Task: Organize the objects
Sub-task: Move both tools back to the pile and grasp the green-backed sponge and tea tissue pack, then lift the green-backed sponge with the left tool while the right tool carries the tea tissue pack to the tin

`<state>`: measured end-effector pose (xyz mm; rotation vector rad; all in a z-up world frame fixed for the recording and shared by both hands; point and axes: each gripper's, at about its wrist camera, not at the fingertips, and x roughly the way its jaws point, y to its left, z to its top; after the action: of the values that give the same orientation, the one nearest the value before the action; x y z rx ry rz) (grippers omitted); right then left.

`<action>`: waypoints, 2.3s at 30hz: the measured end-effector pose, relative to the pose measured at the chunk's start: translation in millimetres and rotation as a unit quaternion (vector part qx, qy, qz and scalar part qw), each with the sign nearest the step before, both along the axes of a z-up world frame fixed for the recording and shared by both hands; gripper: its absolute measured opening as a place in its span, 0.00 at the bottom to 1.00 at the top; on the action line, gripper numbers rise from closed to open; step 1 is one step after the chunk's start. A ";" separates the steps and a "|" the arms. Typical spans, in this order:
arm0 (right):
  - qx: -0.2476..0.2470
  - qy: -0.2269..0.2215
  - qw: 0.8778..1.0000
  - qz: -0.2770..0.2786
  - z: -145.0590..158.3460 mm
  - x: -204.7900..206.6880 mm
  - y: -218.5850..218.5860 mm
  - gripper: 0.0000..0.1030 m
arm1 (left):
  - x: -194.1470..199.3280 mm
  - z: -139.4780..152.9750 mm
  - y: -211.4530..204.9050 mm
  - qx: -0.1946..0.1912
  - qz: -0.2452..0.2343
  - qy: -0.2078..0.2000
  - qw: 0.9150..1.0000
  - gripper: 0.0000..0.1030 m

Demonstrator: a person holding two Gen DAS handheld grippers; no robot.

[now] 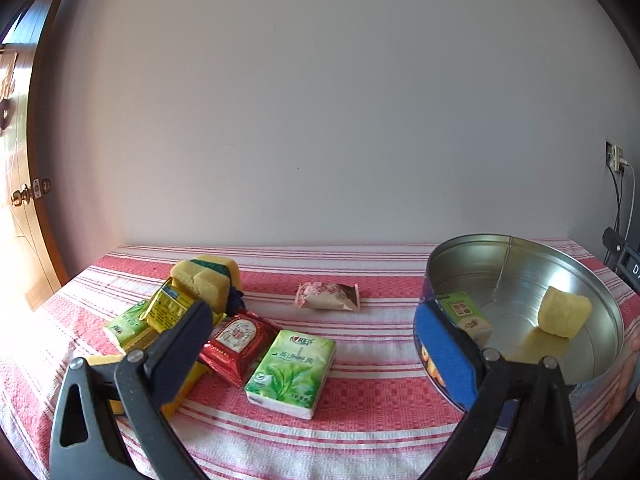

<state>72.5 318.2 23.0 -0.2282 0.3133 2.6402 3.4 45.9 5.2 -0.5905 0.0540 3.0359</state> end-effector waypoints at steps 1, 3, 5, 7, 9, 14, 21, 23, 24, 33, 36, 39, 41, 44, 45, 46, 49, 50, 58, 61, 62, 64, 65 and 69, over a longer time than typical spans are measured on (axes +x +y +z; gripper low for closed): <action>-0.002 0.001 1.000 0.003 0.1 1.0 -2.4 0.82 | 0.0 -0.4 -4.0 -0.002 0.002 -0.001 1.000 0.99; -0.009 0.005 1.000 0.006 -0.1 3.4 -6.4 0.82 | 2.7 -1.9 -11.6 -0.010 0.006 -0.001 1.000 0.99; -0.012 0.006 1.000 0.007 -0.8 5.3 -11.1 0.82 | 3.1 -3.5 -20.0 -0.015 0.013 -0.001 1.000 0.99; -0.009 0.003 1.000 0.009 -1.3 5.7 -17.7 0.82 | 3.8 -3.7 -28.6 -0.013 0.018 -0.005 1.000 0.99; -0.013 -0.002 1.000 0.018 -2.2 5.4 -24.6 0.82 | 2.6 -5.4 -36.9 -0.011 0.025 -0.011 1.000 0.99; -0.021 -0.017 0.998 0.054 -4.9 1.1 -53.3 0.82 | 1.3 -6.4 -58.8 -0.002 0.037 -0.023 0.999 0.99; -0.011 -0.040 0.991 0.123 -8.6 -12.5 -108.8 0.82 | -2.6 -9.7 -104.0 0.006 0.065 -0.044 0.997 0.99; -0.012 -0.050 0.988 0.148 -10.1 -18.2 -127.0 0.82 | -4.0 -11.2 -121.1 0.007 0.078 -0.053 0.995 0.99; -0.010 -0.054 0.986 0.160 -10.8 -20.9 -136.4 0.82 | -4.1 -12.1 -130.6 0.008 0.089 -0.058 0.994 0.99; -0.005 -0.109 0.960 0.256 -22.4 -42.8 -213.0 0.82 | -17.2 -28.4 -188.2 0.022 0.134 -0.126 0.983 0.99; -0.007 -0.145 0.950 0.275 -28.9 -52.6 -235.5 0.82 | -24.5 -35.7 -194.6 0.025 0.139 -0.151 0.978 0.99; 0.000 -0.176 0.943 0.282 -33.9 -63.6 -252.1 0.82 | -32.8 -43.1 -202.5 0.040 0.144 -0.178 0.973 0.99; 0.001 -0.193 0.941 0.279 -37.7 -69.5 -257.7 0.82 | -38.1 -48.4 -206.3 0.047 0.148 -0.197 0.968 0.99; -0.004 -0.225 0.936 0.269 -44.7 -83.4 -262.3 0.82 | -42.9 -52.7 -207.4 0.059 0.144 -0.213 0.965 1.00; -0.007 -0.236 0.935 0.264 -47.6 -88.6 -263.1 0.82 | -43.9 -53.6 -207.8 0.060 0.143 -0.216 0.964 1.00; -0.011 -0.247 0.933 0.260 -49.8 -93.0 -262.9 0.82 | -45.2 -54.4 -207.5 0.062 0.142 -0.219 0.963 1.00; -0.022 -0.275 0.928 0.251 -57.5 -107.6 -266.1 0.82 | -48.9 -57.4 -205.8 0.067 0.131 -0.229 0.962 1.00; -0.023 -0.285 0.925 0.250 -60.5 -112.6 -268.3 0.82 | -50.3 -58.5 -205.1 0.072 0.128 -0.232 0.961 1.00; -0.042 -0.318 0.913 0.252 -72.9 -125.7 -265.8 0.65 | -61.4 -66.9 -188.2 0.062 0.106 -0.263 0.957 0.90; -0.053 -0.310 0.913 0.258 -72.4 -122.8 -260.4 0.58 | -56.8 -62.7 -190.8 0.074 0.099 -0.249 0.960 0.68; -0.056 -0.308 0.913 0.261 -72.3 -121.8 -258.3 0.57 | -55.9 -61.5 -192.7 0.079 0.099 -0.246 0.961 0.63; -0.063 -0.304 0.912 0.267 -71.6 -119.8 -254.3 0.56 | -54.5 -60.2 -194.5 0.088 0.093 -0.241 0.962 0.38; -0.068 -0.300 0.911 0.273 -71.3 -118.3 -251.6 0.56 | -54.9 -60.3 -195.0 0.092 0.089 -0.240 0.962 0.33; -0.070 -0.264 0.919 0.285 -61.2 -102.4 -240.2 0.55 | -46.4 -52.6 -195.5 0.091 0.106 -0.214 0.967 0.29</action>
<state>-29.9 78.0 -38.2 -1.2181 0.2777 2.9568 -43.0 -149.6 -47.4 -1.2863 -0.3210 2.9798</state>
